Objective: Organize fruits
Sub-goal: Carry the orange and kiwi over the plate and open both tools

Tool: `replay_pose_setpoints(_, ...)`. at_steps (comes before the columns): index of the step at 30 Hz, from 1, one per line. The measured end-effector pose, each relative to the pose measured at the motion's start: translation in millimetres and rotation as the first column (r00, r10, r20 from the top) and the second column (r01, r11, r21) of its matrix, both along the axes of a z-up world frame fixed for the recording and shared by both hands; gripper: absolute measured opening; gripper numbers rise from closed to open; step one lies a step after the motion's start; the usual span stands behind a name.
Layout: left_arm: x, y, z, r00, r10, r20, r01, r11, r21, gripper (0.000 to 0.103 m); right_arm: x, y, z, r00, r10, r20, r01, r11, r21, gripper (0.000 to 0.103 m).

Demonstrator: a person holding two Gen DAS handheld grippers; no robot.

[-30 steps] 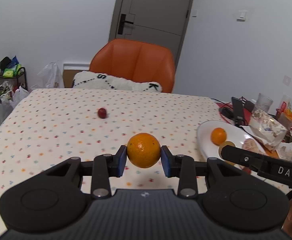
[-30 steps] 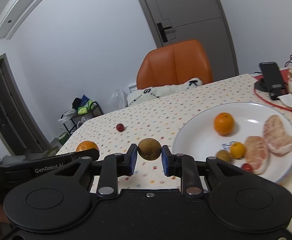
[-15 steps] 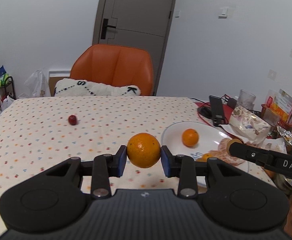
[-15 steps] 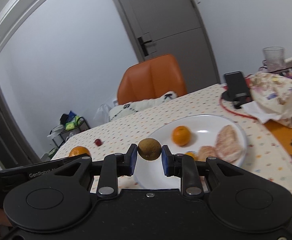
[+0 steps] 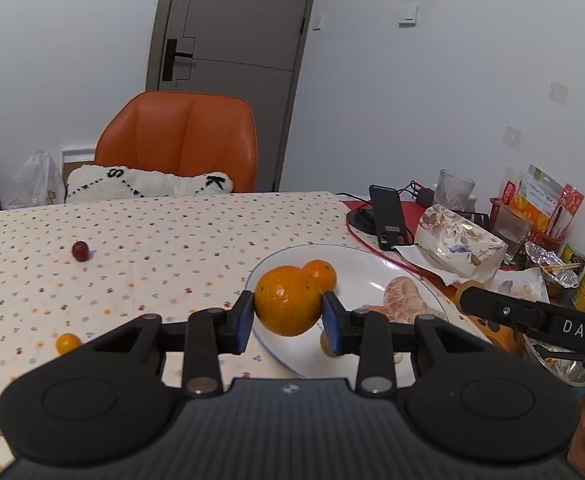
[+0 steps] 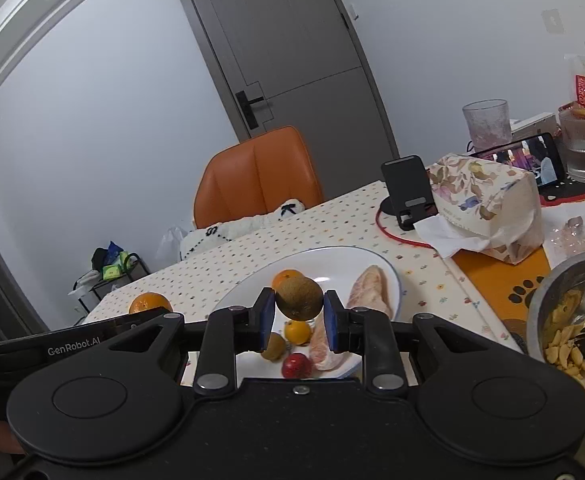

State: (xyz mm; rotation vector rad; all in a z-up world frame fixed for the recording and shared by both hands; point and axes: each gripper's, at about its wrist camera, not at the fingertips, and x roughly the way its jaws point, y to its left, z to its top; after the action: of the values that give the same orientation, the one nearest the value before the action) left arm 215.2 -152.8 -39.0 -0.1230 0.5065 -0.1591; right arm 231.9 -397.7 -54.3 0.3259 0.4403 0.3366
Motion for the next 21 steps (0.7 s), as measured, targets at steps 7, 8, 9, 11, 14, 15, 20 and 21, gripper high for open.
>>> replay_pose_setpoints(7, 14, -8, -7, 1.000, -0.013, -0.019, 0.013, 1.000, -0.003, 0.035, 12, -1, -8, 1.000, -0.005, -0.019, 0.005, 1.000, -0.001, 0.024)
replay_pose_setpoints(8, 16, -9, -8, 1.000, -0.014, -0.022, 0.014, 1.000, -0.003, 0.035, 14, 0, -9, 1.000, -0.004, -0.022, 0.004, 1.000, -0.001, 0.024)
replay_pose_setpoints(9, 19, -10, -10, 1.000, -0.015, -0.027, 0.014, 1.000, -0.005, 0.035, 16, 0, -11, 1.000, -0.004, -0.026, 0.004, 1.000, -0.001, 0.024)
replay_pose_setpoints(11, 25, -10, -14, 0.999, -0.018, -0.046, 0.017, 1.000, -0.008, 0.035, 20, 2, -13, 0.999, -0.002, -0.032, 0.002, 1.000, -0.002, 0.024)
replay_pose_setpoints(14, 29, -8, -18, 0.999, -0.008, -0.043, 0.008, 1.000, -0.003, 0.035, 27, 6, -18, 0.999, 0.004, -0.041, -0.004, 1.000, -0.004, 0.024)
replay_pose_setpoints(15, 31, -6, -19, 0.999, -0.005, -0.044, 0.005, 1.000, 0.001, 0.037, 29, 7, -19, 0.999, 0.004, -0.045, -0.004, 1.000, -0.003, 0.024)
replay_pose_setpoints(20, 36, 5, -20, 0.998, 0.015, -0.056, -0.015, 1.000, -0.004, 0.039, 40, 14, -24, 0.998, 0.009, -0.055, -0.009, 1.000, 0.002, 0.024)
replay_pose_setpoints(21, 36, 8, -20, 0.998, 0.021, -0.056, -0.021, 1.000, -0.002, 0.040, 42, 16, -25, 0.998, 0.010, -0.056, -0.010, 1.000, 0.003, 0.024)
